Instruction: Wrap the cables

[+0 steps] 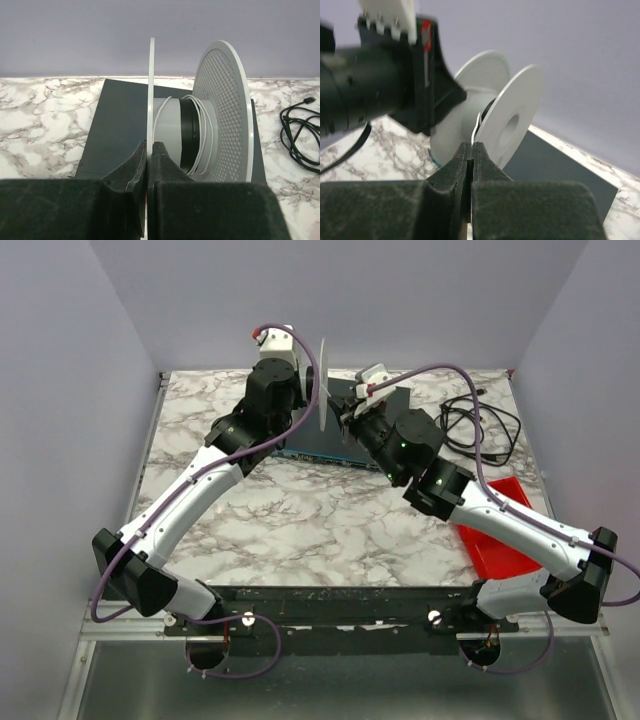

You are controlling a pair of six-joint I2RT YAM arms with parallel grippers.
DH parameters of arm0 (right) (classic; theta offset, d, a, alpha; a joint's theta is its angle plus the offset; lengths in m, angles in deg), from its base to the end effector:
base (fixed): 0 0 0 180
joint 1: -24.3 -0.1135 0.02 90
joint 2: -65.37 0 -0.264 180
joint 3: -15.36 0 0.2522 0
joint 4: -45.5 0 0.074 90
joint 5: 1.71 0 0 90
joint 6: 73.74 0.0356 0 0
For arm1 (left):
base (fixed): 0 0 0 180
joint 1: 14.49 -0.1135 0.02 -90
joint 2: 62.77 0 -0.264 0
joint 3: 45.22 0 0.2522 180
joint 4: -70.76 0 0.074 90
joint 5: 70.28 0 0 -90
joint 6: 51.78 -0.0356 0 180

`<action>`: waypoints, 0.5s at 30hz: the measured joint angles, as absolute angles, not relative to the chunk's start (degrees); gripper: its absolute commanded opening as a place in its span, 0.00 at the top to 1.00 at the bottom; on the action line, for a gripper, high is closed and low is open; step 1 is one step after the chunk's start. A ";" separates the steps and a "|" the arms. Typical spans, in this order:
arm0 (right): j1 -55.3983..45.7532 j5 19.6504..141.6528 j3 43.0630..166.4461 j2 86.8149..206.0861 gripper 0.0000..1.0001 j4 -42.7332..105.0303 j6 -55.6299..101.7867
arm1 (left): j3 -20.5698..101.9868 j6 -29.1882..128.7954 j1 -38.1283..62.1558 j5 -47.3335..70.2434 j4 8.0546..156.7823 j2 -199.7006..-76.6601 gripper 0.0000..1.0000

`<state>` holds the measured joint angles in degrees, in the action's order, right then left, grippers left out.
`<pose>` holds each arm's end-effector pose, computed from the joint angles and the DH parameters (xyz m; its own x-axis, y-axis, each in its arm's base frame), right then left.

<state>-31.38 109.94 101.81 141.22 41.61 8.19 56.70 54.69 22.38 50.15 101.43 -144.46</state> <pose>0.1855 0.2484 0.4284 0.1440 -0.0205 -0.9894 -0.5462 0.8320 -0.0967 0.2680 -0.1784 0.4430 -0.1727 -0.1760 -0.9691 0.0729 0.9789 -0.1908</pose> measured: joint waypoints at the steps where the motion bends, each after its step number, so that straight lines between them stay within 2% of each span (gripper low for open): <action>1: -30.96 109.90 102.96 141.40 0.99 41.24 7.82 | 56.35 54.30 22.59 50.09 101.43 -144.46 1.00; 15: -19.60 105.53 114.68 147.28 0.99 37.07 7.49 | 51.02 49.45 26.16 46.20 100.84 -142.06 1.00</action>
<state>-19.60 105.53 114.68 147.28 37.07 7.49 51.02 49.45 26.16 46.20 100.84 -142.06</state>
